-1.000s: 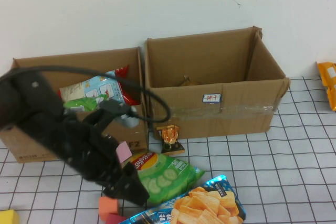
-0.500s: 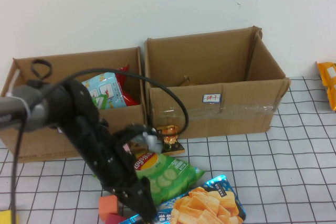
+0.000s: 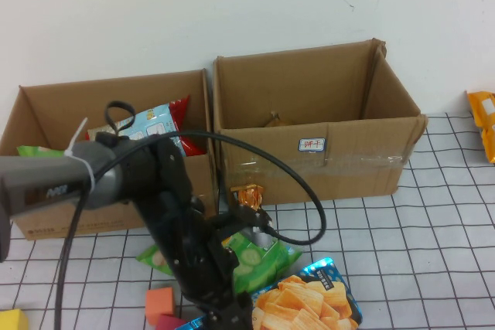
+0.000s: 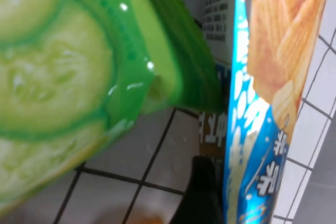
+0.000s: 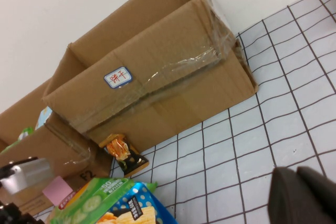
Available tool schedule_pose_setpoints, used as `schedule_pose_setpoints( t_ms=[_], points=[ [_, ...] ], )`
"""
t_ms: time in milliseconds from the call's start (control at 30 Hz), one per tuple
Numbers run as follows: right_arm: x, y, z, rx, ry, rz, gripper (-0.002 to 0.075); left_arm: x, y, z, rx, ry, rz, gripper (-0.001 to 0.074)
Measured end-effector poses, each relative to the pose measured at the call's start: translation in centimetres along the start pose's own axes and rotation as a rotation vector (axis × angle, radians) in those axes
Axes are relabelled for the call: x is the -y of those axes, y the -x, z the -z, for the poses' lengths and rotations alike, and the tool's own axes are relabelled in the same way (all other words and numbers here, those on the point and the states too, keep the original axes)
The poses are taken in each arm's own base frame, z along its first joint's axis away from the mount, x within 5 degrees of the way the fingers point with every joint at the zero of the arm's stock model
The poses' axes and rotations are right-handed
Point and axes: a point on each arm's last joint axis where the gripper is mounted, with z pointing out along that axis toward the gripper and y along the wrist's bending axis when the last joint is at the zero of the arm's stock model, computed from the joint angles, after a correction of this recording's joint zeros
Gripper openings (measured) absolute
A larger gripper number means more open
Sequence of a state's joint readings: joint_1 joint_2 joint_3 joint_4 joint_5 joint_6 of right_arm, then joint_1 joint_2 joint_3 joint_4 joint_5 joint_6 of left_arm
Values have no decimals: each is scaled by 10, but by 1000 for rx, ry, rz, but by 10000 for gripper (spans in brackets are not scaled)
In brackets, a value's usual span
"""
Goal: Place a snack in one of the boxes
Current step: Pick up the potato chip
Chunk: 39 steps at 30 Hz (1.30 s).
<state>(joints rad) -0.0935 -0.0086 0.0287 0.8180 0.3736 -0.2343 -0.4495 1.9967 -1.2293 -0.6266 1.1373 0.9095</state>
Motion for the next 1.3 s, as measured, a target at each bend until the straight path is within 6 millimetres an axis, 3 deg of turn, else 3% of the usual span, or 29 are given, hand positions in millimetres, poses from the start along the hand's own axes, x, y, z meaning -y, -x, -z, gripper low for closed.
schedule_pose_setpoints(
  t_ms=[433, 533, 900, 1133, 1300],
  points=[
    [0, 0, 0, 0, 0, 2, -1, -1, 8, -8, 9, 107, 46, 514],
    [0, 0, 0, 0, 0, 2, -1, -3, 8, -10, 7, 107, 57, 461],
    [0, 0, 0, 0, 0, 2, -1, -10, 5, -24, -37, 61, 96, 76],
    [0, 0, 0, 0, 0, 2, -1, -4, 12, -13, -68, 23, 71, 18],
    [0, 0, 0, 0, 0, 2, -1, 8, 25, 19, -13, 93, 26, 17]
  ],
)
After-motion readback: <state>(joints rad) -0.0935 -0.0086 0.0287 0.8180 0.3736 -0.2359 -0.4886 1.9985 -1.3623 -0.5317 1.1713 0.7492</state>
